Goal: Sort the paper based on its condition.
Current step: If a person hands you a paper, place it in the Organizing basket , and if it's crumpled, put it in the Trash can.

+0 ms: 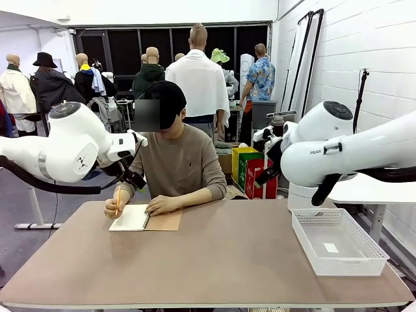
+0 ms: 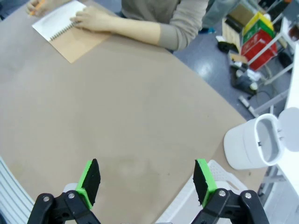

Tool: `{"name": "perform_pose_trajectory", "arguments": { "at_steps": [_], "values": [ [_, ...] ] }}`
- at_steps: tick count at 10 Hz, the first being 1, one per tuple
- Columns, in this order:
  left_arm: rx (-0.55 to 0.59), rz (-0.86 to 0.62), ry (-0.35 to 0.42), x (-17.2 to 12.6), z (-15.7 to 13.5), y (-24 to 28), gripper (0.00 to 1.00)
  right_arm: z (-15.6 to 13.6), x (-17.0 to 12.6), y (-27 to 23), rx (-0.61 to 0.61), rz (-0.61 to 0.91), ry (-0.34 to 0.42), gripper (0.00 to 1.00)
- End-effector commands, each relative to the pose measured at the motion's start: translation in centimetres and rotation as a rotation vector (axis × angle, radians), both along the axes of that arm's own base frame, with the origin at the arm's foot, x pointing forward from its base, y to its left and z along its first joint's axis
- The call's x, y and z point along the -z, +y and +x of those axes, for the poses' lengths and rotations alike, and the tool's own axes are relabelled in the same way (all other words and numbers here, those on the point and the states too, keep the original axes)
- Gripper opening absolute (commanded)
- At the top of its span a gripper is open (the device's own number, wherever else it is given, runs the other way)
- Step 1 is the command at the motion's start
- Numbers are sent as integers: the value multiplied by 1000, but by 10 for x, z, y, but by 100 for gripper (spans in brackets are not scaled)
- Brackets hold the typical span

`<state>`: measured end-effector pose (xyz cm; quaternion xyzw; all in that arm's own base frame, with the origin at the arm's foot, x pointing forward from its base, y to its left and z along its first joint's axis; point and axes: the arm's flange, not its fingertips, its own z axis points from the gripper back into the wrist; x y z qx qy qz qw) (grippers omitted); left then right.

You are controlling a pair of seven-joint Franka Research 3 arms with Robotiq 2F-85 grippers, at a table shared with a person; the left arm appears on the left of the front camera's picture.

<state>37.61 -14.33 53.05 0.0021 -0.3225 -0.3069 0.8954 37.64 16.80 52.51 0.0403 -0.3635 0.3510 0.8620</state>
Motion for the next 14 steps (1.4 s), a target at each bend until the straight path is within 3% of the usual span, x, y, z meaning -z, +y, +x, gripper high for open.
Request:
{"name": "perform_pose_trajectory", "arguments": {
  "at_steps": [1,3,8,12,14],
  "values": [
    [3,33,-19,-6,-5,7,100,0,-7,-6,-61,28,14,100],
    [24,19,-2,-3,-7,9,100,-3,-8,-9,-95,57,17,100],
    [200,-102,-73,-25,-15,25,100,-12,-25,-31,-230,181,-41,100],
    [206,-115,-118,-58,-25,31,100,-14,-44,-35,-233,193,-102,100],
    [171,-132,-105,-64,-27,33,100,-14,-49,-36,-234,198,-115,100]
  ]
}}
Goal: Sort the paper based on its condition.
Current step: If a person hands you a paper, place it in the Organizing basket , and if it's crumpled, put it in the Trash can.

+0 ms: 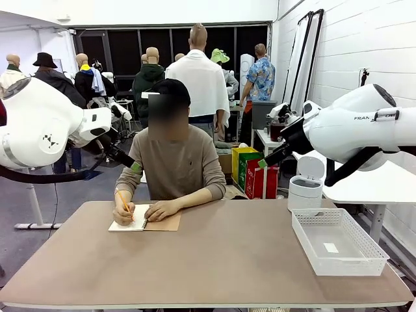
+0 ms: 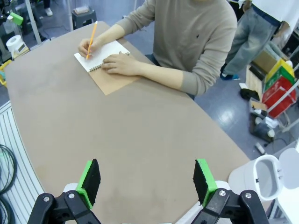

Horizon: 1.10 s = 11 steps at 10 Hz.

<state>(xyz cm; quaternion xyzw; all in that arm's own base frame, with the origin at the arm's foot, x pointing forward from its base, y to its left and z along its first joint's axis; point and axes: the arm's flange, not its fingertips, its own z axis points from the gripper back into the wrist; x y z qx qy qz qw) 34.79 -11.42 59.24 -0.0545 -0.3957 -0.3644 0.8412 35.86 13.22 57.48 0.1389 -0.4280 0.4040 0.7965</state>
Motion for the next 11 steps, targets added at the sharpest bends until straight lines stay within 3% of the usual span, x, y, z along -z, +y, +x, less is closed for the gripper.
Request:
{"name": "perform_pose_trajectory", "arguments": {
  "at_steps": [1,8,11],
  "values": [
    [-31,-27,61,-6,1,5,100,5,0,2,-26,13,-23,100],
    [-109,33,133,-13,-4,4,100,7,0,8,-4,-14,-19,100],
    [-69,14,104,-9,-3,6,100,3,-2,5,-4,-9,-3,100]
  ]
}}
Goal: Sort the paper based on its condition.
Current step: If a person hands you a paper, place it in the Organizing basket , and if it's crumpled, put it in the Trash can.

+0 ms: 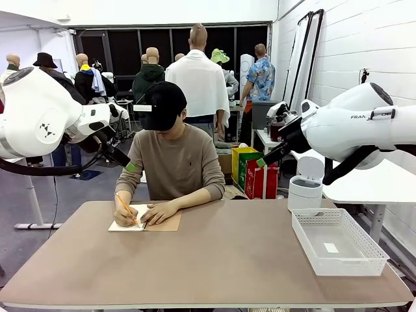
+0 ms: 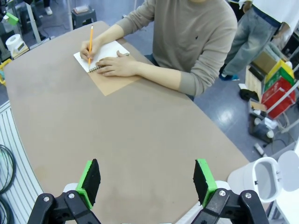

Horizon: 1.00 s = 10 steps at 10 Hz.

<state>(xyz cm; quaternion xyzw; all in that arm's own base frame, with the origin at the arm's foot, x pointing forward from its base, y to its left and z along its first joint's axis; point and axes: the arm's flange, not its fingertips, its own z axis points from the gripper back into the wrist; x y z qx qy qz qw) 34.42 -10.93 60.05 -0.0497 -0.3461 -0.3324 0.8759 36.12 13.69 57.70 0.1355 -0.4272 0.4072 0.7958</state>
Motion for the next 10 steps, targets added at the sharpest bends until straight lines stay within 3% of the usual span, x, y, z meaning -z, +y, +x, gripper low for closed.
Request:
{"name": "perform_pose_trajectory", "arguments": {
  "at_steps": [1,10],
  "values": [
    [8,-9,-7,-1,1,1,100,0,0,1,-1,0,0,100],
    [8,-9,-7,-1,1,1,100,0,0,1,-1,0,0,100]
  ]
}}
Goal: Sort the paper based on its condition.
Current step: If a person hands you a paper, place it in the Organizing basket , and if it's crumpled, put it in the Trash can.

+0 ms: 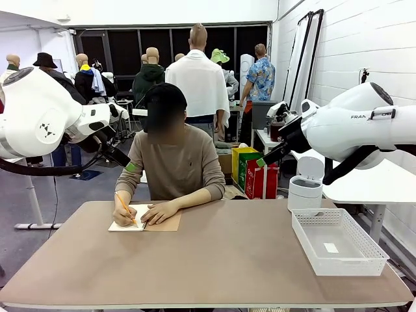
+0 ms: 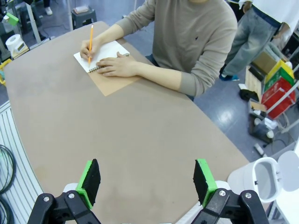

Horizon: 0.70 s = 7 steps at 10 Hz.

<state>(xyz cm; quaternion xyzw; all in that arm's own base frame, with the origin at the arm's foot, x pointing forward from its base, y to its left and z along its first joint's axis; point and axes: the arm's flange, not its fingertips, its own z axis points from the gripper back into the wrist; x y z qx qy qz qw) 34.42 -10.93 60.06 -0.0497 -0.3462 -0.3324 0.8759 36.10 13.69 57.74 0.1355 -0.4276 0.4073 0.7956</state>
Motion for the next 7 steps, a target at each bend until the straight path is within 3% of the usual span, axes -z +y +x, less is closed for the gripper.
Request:
{"name": "perform_pose_trajectory", "arguments": {
  "at_steps": [1,7],
  "values": [
    [8,-9,-7,-1,1,1,100,0,1,0,-1,-1,1,100],
    [8,-9,-7,-1,1,1,100,0,1,0,-1,-1,1,100]
  ]
}}
